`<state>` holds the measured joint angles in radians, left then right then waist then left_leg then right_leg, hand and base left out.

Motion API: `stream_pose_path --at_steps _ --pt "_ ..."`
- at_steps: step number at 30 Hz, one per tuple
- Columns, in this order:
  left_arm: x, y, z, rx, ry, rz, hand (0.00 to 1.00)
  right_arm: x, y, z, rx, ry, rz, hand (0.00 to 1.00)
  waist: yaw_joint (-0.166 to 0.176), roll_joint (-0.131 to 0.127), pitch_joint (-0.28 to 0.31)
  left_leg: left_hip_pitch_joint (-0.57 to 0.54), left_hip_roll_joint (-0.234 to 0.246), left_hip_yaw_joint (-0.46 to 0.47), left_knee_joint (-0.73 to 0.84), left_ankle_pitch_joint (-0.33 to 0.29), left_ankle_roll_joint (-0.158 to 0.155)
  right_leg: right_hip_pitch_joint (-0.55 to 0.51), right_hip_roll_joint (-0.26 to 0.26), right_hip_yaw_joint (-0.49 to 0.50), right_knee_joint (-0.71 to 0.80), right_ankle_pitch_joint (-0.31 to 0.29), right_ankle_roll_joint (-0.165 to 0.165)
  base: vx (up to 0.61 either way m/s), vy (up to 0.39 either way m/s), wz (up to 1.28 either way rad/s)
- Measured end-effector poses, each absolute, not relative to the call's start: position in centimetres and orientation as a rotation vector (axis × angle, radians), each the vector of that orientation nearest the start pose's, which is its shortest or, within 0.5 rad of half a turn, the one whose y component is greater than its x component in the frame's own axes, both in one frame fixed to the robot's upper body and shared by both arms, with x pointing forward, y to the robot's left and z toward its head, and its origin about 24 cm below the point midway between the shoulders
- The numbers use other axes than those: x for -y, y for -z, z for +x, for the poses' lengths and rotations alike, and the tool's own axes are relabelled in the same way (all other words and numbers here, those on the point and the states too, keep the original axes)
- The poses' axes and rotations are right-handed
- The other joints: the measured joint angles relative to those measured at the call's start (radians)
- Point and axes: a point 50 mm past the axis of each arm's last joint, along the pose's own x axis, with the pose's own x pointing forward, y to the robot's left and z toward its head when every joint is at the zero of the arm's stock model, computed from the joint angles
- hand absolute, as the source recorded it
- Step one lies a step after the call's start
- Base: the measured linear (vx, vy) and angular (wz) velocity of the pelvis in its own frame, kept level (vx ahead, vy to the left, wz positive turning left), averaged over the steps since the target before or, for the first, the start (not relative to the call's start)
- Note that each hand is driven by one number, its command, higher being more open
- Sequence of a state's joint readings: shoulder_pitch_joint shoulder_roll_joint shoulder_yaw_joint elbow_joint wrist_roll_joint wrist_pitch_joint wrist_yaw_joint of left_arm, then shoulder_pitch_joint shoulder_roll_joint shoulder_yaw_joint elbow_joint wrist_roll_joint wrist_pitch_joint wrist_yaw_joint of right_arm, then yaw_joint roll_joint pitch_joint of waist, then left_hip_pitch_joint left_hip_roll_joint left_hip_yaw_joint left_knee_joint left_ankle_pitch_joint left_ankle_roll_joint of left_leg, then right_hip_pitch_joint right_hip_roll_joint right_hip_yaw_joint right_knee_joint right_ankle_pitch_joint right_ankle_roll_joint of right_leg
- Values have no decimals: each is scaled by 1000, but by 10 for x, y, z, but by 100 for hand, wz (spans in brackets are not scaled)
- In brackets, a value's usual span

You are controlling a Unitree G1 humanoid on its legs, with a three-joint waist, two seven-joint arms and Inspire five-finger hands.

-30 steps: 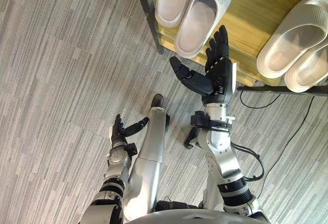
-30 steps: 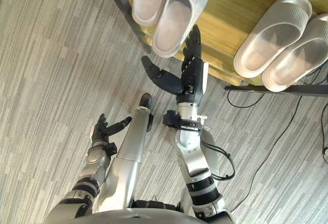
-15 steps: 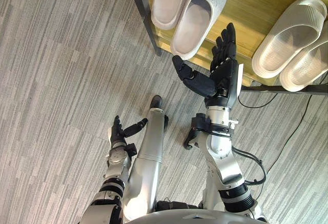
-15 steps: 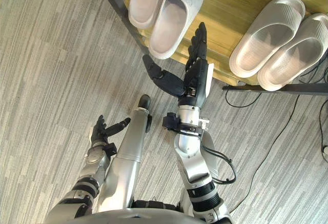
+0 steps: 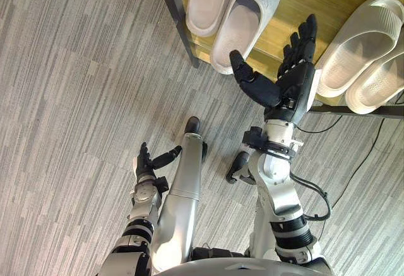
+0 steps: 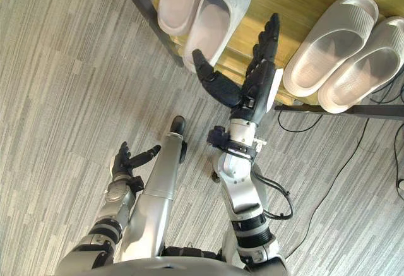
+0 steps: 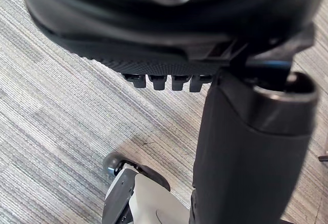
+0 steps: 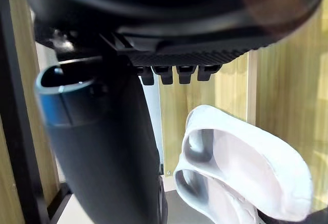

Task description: Organize the slippers on the shoe rack

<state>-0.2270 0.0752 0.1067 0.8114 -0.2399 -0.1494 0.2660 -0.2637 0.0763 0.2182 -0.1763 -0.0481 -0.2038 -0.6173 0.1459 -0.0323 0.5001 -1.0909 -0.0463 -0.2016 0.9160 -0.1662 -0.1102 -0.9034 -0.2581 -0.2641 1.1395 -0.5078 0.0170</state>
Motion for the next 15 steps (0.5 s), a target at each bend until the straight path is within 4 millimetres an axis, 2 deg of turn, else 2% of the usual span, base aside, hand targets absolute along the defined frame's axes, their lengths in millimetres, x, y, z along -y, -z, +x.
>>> stream_pose_path --at_steps 9,15 --pt "-195 65 255 -448 -406 -133 100 98 -155 293 496 275 293 100 3 0 0 -5 -5 -3 0 1 -1 -3 -4 -3 3 -2 2 4 15 1" --pt "-194 65 255 -446 -388 -140 100 105 -169 307 516 261 365 100 4 0 0 -9 -17 -5 5 4 -1 -5 -17 -5 17 -9 4 0 0 6"
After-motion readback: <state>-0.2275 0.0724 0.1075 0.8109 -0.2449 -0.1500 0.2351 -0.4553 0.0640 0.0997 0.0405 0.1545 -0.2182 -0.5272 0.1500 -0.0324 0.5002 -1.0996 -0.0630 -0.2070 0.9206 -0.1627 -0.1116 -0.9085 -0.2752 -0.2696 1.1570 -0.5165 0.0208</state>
